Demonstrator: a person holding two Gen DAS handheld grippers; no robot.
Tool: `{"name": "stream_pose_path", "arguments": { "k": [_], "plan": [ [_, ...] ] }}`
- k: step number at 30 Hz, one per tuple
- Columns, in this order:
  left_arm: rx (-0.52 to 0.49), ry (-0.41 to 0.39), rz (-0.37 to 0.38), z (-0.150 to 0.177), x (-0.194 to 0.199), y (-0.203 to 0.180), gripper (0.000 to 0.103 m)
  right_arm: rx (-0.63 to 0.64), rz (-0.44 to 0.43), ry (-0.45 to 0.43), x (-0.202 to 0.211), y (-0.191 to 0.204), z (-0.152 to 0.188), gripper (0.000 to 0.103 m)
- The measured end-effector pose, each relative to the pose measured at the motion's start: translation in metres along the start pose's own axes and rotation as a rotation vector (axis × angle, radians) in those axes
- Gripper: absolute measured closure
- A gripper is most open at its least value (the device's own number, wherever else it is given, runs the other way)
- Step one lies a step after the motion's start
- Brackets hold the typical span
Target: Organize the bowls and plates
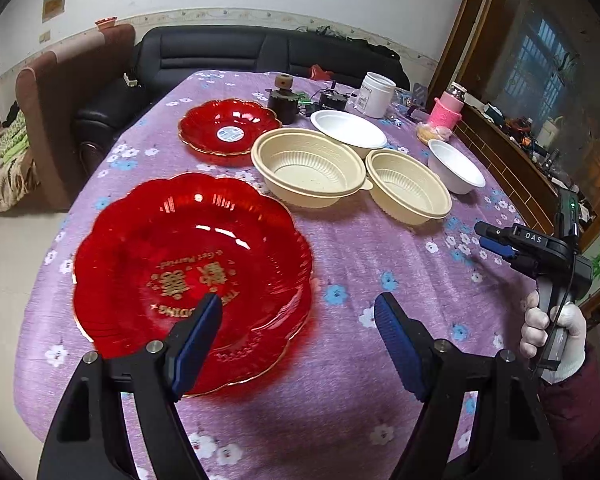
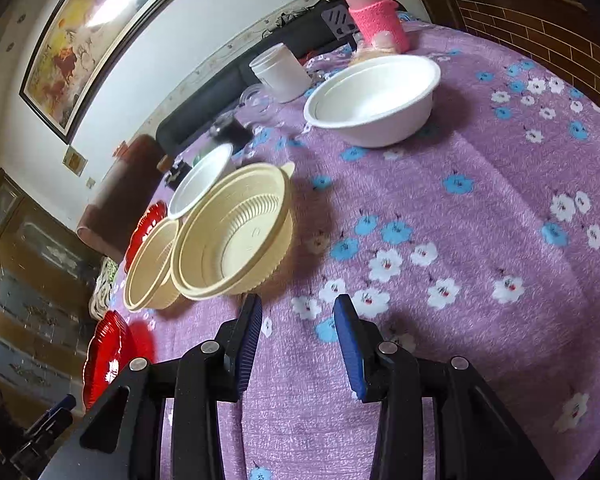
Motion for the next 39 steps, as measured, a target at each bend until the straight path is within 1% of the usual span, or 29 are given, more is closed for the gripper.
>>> {"name": "stream_pose_path", "arguments": {
  "k": [3, 6, 8, 10, 13, 17, 20, 22, 25, 27, 29, 31, 33, 36, 39],
  "plan": [
    [0.004, 0.001, 0.022, -0.002, -0.004, -0.007, 0.025, 0.01, -0.024, 0.001, 0.0, 0.005, -0.008, 0.062],
    [0.004, 0.003, 0.044, -0.003, -0.009, -0.012, 0.025, 0.033, -0.042, 0.005, -0.006, 0.019, -0.025, 0.062],
    [0.001, 0.005, 0.058, -0.005, -0.012, -0.016, 0.025, 0.058, -0.048, 0.01, -0.015, 0.031, -0.043, 0.062],
    [-0.003, 0.004, 0.074, -0.012, -0.013, -0.019, 0.025, 0.088, -0.034, 0.02, -0.03, 0.044, -0.062, 0.062],
    [-0.007, -0.013, 0.071, -0.026, -0.012, -0.017, 0.025, 0.114, -0.018, 0.045, -0.06, 0.06, -0.089, 0.062],
    [0.002, -0.034, 0.056, -0.041, -0.009, -0.007, 0.025, 0.074, -0.019, 0.126, -0.113, 0.075, -0.115, 0.062],
    [0.017, -0.025, 0.041, -0.049, -0.012, 0.004, 0.025, 0.039, 0.001, 0.156, -0.145, 0.077, -0.127, 0.062],
    [0.035, -0.027, 0.025, -0.057, -0.013, 0.017, 0.025, 0.025, 0.006, 0.147, -0.155, 0.081, -0.133, 0.062],
    [0.089, -0.042, -0.007, -0.081, -0.012, 0.045, 0.025, 0.048, -0.034, 0.11, -0.156, 0.105, -0.144, 0.062],
    [0.139, -0.056, -0.034, -0.105, -0.015, 0.071, 0.025, 0.093, -0.074, 0.113, -0.156, 0.132, -0.148, 0.062],
    [0.179, -0.049, -0.059, -0.125, -0.024, 0.093, 0.025, 0.138, -0.098, 0.138, -0.161, 0.155, -0.145, 0.062],
    [0.228, -0.01, -0.075, -0.149, -0.045, 0.117, 0.025, 0.167, -0.129, 0.186, -0.173, 0.182, -0.137, 0.062],
    [0.298, 0.053, -0.047, -0.166, -0.073, 0.136, 0.025, 0.201, -0.144, 0.239, -0.189, 0.207, -0.125, 0.062],
    [0.397, 0.111, 0.005, -0.179, -0.108, 0.154, 0.025, 0.258, -0.112, 0.287, -0.215, 0.232, -0.108, 0.062],
    [0.441, 0.146, -0.014, -0.183, -0.139, 0.167, 0.026, 0.243, -0.089, 0.328, -0.24, 0.243, -0.099, 0.062]
  ]
}}
Point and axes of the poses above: each gripper's, at about its wrist camera, not at the fingertips, and x roughly against the way its jaws point, y to its left, z to its underside, the point moved 9 cm from there along -x, roughly the way its jaws point, and after that the axes turned 1 degree about -y, right-handed, at the moved point
